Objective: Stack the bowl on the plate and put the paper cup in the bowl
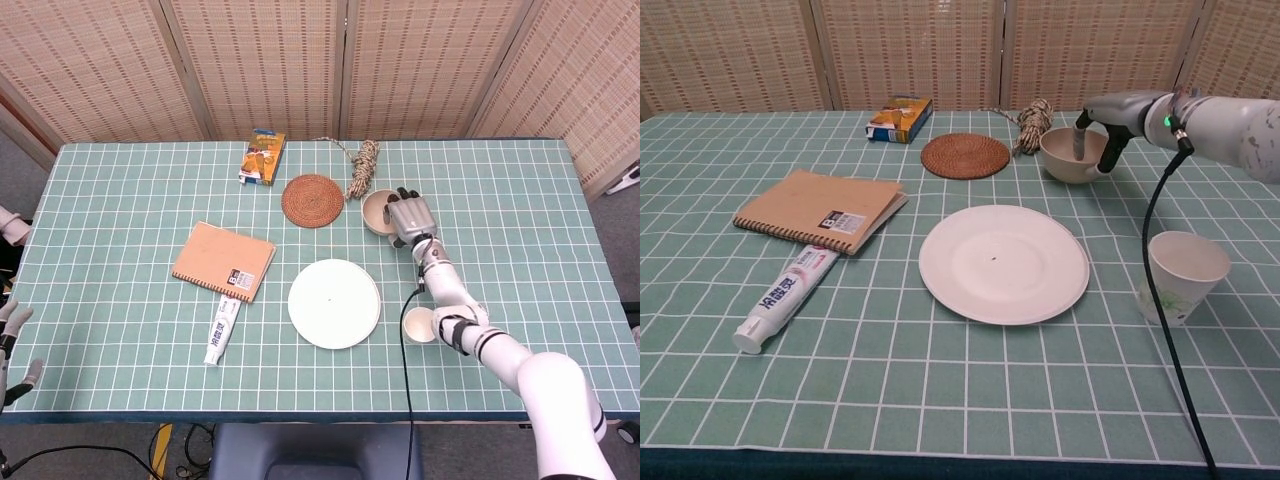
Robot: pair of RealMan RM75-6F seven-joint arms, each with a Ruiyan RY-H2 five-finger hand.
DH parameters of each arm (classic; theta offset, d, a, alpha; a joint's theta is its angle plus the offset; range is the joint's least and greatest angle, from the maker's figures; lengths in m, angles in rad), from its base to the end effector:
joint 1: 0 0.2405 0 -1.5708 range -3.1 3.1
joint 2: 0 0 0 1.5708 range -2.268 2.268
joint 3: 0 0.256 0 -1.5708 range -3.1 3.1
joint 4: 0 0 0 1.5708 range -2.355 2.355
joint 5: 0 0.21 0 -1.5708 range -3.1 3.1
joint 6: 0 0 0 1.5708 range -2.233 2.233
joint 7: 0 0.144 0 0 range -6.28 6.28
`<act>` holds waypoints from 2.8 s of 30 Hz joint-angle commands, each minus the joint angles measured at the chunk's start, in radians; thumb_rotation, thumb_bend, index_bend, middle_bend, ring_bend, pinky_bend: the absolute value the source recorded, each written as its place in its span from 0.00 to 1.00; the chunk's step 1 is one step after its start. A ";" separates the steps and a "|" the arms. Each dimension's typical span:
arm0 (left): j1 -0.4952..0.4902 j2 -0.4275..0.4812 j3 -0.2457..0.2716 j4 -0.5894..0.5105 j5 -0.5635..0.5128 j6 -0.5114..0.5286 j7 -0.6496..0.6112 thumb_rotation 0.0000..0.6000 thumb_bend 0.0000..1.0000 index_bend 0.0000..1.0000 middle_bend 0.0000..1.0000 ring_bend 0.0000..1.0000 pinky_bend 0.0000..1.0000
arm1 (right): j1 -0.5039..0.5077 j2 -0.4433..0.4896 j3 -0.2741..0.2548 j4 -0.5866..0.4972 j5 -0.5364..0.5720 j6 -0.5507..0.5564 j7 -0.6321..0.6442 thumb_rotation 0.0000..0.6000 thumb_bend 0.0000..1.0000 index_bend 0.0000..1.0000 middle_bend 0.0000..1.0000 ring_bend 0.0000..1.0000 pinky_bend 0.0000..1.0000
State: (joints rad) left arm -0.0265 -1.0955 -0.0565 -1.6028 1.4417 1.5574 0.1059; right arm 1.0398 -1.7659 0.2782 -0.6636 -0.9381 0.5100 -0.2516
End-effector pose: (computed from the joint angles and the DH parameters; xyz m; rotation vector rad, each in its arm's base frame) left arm -0.3272 0.1633 0.1816 -1.3009 -0.7986 -0.7739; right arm -0.1682 -0.4884 -0.0142 1.7615 -0.9115 0.6146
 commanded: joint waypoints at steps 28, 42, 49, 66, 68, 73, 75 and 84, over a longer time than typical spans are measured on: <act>-0.010 -0.006 -0.007 0.005 0.007 -0.018 -0.005 1.00 0.34 0.15 0.08 0.10 0.07 | -0.060 0.117 -0.037 -0.179 -0.203 0.170 0.095 1.00 0.41 0.61 0.30 0.07 0.11; -0.011 -0.005 -0.006 -0.010 0.018 -0.013 0.004 1.00 0.34 0.15 0.08 0.10 0.07 | -0.139 0.389 -0.117 -0.760 -0.400 0.332 0.059 1.00 0.41 0.61 0.30 0.07 0.12; -0.004 -0.006 -0.002 -0.002 0.020 -0.005 -0.009 1.00 0.34 0.15 0.08 0.10 0.07 | -0.159 0.391 -0.176 -0.858 -0.436 0.326 0.023 1.00 0.41 0.61 0.30 0.07 0.12; 0.008 -0.022 0.006 0.032 0.016 -0.007 -0.038 1.00 0.34 0.15 0.08 0.10 0.07 | -0.159 0.301 -0.204 -0.786 -0.425 0.291 -0.026 1.00 0.41 0.56 0.27 0.07 0.12; 0.010 -0.023 0.007 0.035 0.016 -0.006 -0.042 1.00 0.34 0.15 0.08 0.10 0.07 | -0.154 0.297 -0.203 -0.790 -0.411 0.274 -0.033 1.00 0.40 0.45 0.24 0.07 0.12; 0.015 -0.025 0.007 0.042 0.014 -0.002 -0.051 1.00 0.34 0.15 0.08 0.10 0.07 | -0.151 0.319 -0.207 -0.831 -0.374 0.251 -0.074 1.00 0.30 0.03 0.09 0.01 0.11; 0.014 -0.026 0.007 0.044 0.015 -0.004 -0.052 1.00 0.34 0.15 0.08 0.10 0.07 | -0.158 0.336 -0.209 -0.853 -0.377 0.266 -0.084 1.00 0.27 0.00 0.05 0.00 0.11; 0.002 -0.028 0.001 0.045 0.022 -0.013 -0.050 1.00 0.34 0.15 0.08 0.10 0.07 | -0.248 0.488 -0.224 -0.990 -0.486 0.439 -0.038 1.00 0.27 0.01 0.11 0.00 0.11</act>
State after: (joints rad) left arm -0.0241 -1.1239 -0.0550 -1.5574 1.4639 1.5446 0.0552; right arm 0.8227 -1.3206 0.0630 -1.6164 -1.3904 0.9050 -0.3063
